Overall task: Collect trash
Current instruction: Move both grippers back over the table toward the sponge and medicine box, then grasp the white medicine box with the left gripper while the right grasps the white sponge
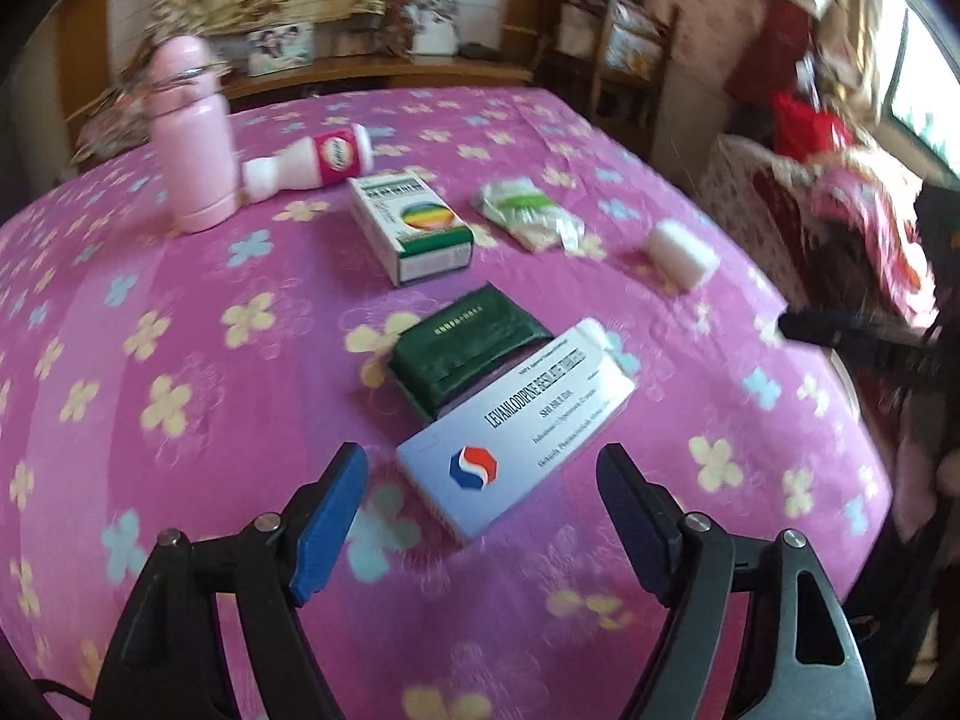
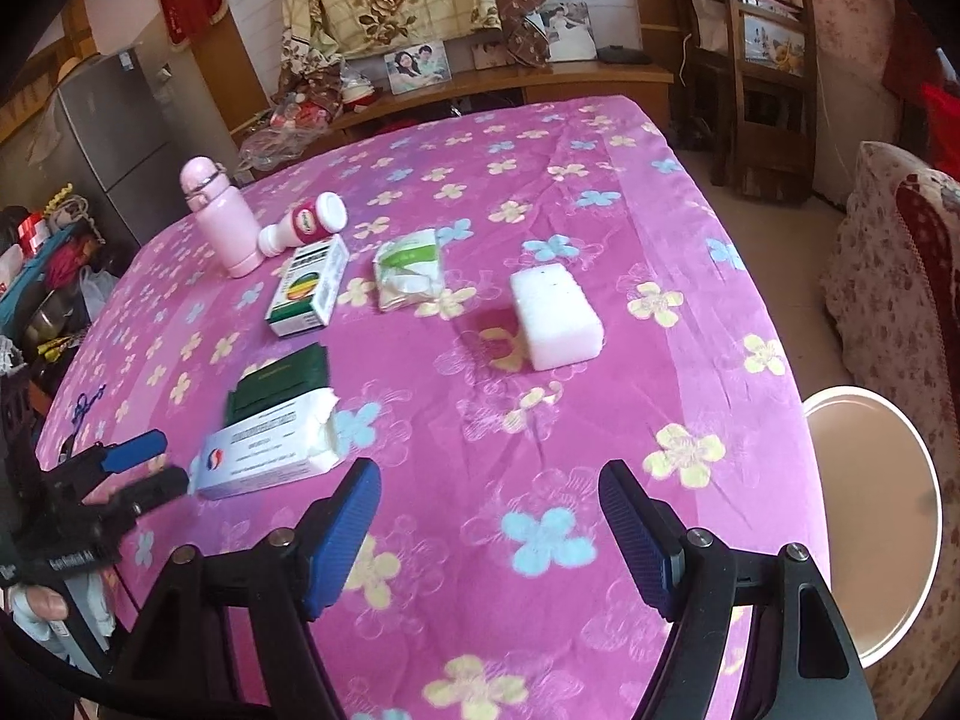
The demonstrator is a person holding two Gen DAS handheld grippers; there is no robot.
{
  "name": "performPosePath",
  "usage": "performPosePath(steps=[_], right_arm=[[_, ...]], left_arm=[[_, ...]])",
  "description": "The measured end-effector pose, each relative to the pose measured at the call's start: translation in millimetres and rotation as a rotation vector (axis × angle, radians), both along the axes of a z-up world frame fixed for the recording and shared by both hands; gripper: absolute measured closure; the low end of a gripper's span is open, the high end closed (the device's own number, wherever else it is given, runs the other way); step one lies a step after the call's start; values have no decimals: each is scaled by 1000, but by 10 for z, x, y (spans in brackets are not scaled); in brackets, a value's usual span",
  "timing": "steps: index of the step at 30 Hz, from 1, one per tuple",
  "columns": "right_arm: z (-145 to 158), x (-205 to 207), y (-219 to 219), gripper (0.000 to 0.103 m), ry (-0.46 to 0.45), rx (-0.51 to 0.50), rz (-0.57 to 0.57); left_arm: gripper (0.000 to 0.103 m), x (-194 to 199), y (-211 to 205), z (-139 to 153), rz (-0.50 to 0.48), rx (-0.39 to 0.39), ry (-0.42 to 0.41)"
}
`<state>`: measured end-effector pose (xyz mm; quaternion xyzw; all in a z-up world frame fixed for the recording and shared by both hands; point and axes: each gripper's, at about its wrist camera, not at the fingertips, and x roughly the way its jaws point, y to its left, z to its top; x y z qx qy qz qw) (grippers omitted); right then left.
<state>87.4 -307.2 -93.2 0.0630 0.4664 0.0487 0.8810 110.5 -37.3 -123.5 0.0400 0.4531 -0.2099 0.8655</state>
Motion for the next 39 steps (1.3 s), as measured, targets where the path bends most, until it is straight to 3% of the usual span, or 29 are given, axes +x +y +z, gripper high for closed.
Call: performPosePath(steps=[2,5,8,12,19,26,32,34,35,37,38,39], right_arm=[[-13,47,-52,25,4,4,-12],[-19,82,-121,25,5,20,-25],[-29,97,-164,25,4,22,-25],[-44,142,-240,25,0,26,-32],[-69,289,-319,25,-24,21,-54],[-212,691,-236,25,-23,-55,-11],[-374,991,-177,25,-7,-68,9],[-421,1058,-172,25,-7,-64,13],[-435,1072,-169,26,-7,-62,16],[-465,1090,-166,43,-6,-54,21],[-475,1093,-166,61,-1,-49,22],[-473,1079,-174,61,-4,-41,22]], left_arm=[[24,103,-54,-82,-13,45,11],[24,211,-74,-145,-19,49,46],[23,138,-111,-159,-52,-22,102],[23,-129,-293,-108,-189,-108,161],[22,-82,-395,27,-126,-116,116],[22,138,-696,-147,-108,13,110],[22,170,-798,-187,-96,50,87],[31,160,-821,-188,-97,56,75],[49,149,-826,-177,-92,66,61],[49,139,-817,-168,-87,63,58],[50,135,-796,-165,-84,43,66],[50,123,-789,-160,-81,36,70]])
